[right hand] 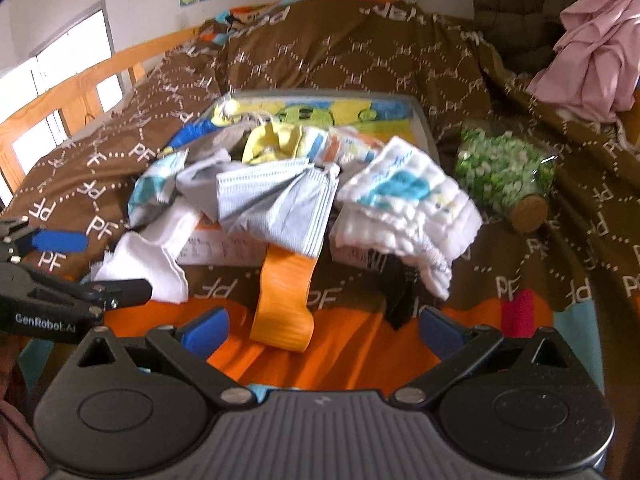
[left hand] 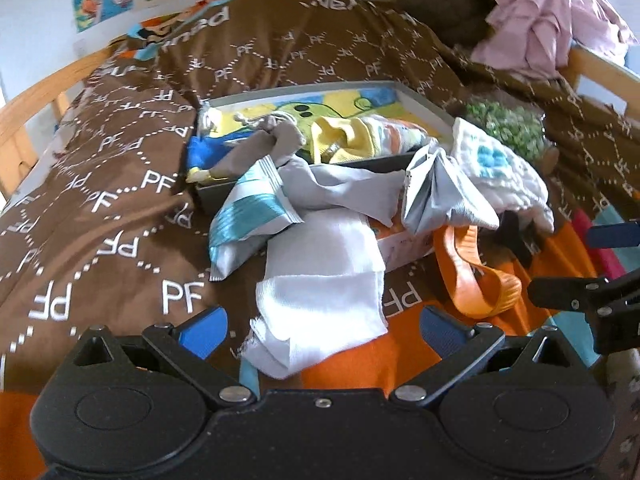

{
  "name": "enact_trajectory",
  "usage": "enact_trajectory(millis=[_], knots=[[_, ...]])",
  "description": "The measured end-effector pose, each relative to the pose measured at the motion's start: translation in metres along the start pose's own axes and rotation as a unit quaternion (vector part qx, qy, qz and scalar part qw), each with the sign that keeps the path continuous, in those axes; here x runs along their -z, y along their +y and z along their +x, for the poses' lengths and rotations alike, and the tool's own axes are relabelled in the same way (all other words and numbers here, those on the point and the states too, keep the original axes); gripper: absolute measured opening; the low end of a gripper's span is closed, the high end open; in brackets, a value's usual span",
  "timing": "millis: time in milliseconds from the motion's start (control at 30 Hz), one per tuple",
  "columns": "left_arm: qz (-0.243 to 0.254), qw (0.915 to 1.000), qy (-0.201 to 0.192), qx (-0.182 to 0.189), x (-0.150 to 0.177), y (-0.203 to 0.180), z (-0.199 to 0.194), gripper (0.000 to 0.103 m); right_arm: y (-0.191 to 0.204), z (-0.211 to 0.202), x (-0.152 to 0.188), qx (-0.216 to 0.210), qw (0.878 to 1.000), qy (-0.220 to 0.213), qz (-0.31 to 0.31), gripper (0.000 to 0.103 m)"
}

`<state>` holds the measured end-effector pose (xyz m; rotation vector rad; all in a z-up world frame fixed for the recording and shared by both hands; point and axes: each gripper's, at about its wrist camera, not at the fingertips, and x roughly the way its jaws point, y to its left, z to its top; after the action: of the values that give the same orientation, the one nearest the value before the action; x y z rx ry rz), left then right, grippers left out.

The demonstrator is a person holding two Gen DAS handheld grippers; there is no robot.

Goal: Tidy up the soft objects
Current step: 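Grasp the white cloth with the left tool while the right tool grasps the orange strap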

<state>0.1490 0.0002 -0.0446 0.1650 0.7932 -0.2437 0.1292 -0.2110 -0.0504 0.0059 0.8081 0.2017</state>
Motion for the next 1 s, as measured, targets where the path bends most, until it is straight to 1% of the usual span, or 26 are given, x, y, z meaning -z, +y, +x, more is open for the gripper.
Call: enact_trajectory(millis=[67,167,300,433,567,767,833,933,1000], knots=[[0.001,1.0,0.006,0.005,-0.003,0.004,0.008,0.102,0.001,0.007,0.0,-0.002,1.0,0.011,0.003,0.103],[-0.018,0.9995,0.015,0.02,-0.006,0.012,0.018,0.102,0.001,0.017,0.0,-0.005,1.0,0.026,0.012,0.103],[-0.071,0.996,0.031,0.045,-0.008,0.024,0.03,0.102,0.003,0.032,0.0,-0.016,0.999,0.047,0.023,0.103],[-0.103,0.9922,0.04,0.057,-0.009,0.029,0.04,0.102,0.005,0.041,-0.002,-0.027,0.998,0.048,0.034,0.102],[-0.112,0.9907,0.047,0.061,-0.009,0.03,0.048,0.102,0.005,0.047,-0.003,-0.034,0.997,0.048,0.043,0.1],[-0.106,0.9913,0.051,0.06,-0.012,0.027,0.055,0.102,0.002,0.055,-0.003,-0.033,0.996,0.06,0.058,0.093],[-0.108,0.9911,0.049,0.061,-0.012,0.027,0.055,0.1,0.002,0.056,-0.003,-0.032,0.996,0.059,0.06,0.091],[-0.117,0.9903,0.048,0.059,-0.012,0.03,0.055,0.094,0.001,0.056,-0.002,-0.034,0.996,0.057,0.062,0.088],[-0.124,0.9897,0.045,0.056,-0.012,0.032,0.054,0.088,0.001,0.056,-0.002,-0.037,0.996,0.058,0.063,0.084]])
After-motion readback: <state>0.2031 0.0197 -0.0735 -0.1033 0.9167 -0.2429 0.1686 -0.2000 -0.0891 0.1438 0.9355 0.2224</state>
